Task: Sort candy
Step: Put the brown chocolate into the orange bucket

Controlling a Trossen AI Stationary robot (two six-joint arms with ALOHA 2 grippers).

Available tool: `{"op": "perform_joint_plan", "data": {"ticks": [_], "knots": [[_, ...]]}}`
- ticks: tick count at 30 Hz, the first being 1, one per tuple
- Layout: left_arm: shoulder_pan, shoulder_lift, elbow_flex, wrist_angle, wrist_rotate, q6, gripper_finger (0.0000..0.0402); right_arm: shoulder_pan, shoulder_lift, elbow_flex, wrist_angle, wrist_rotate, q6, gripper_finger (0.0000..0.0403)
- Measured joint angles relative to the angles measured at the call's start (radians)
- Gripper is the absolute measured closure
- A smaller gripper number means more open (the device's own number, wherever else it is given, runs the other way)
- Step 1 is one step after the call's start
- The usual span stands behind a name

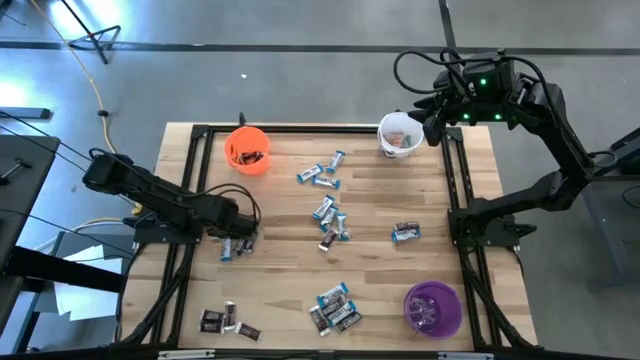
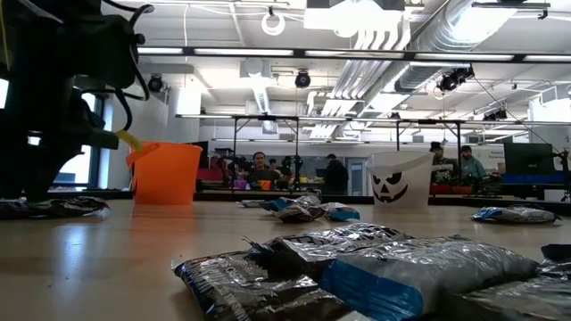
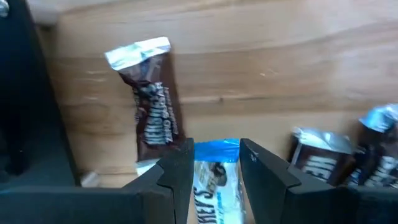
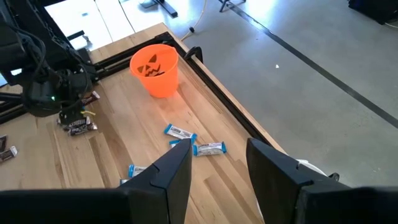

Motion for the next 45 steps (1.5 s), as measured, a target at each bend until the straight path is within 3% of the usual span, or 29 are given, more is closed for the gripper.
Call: {"op": "perform_joint_plan", "data": {"ticks": [7,17,27,41,45], "knots": [[0.003,0.0,-0.034,-0.003,-0.059,-0.043,0.0287,0.0,0.0,0.0,0.0,0.0,0.0,0.0253],[-0.006,-0.061,0.008,-0.001,-0.114,-0.057,0.0287,0.0,0.0,0.0,0.0,0.0,0.0,0.0253],[-0.053,-0.045,0.008,0.238,-0.008,0.017,0.0287,0.0,0.0,0.0,0.0,0.001,0.0,0.0253],[-0.126,0.039,0.0,0.185,0.001,-0.004,0.0287,0.0,0.0,0.0,0.0,0.004,0.0,0.0253],[-0.138,0.081,-0.019,0.192,0.005,-0.071,0.0287,0.0,0.0,0.0,0.0,0.004,0.0,0.0253]]}}
